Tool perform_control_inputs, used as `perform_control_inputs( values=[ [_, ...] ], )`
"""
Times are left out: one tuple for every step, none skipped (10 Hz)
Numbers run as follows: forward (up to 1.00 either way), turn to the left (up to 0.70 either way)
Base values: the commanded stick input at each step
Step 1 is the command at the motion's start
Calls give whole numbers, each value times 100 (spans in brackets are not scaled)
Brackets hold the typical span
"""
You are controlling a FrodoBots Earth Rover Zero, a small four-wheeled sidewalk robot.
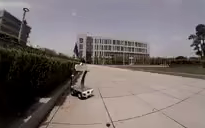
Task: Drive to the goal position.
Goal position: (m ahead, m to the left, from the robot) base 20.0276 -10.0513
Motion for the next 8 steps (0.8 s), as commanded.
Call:
perform_control_inputs(
  values=[
    [0,0],
    [0,0],
    [0,0],
    [0,0],
    [0,-2],
    [0,-55],
    [0,-68],
    [0,-68]
  ],
)
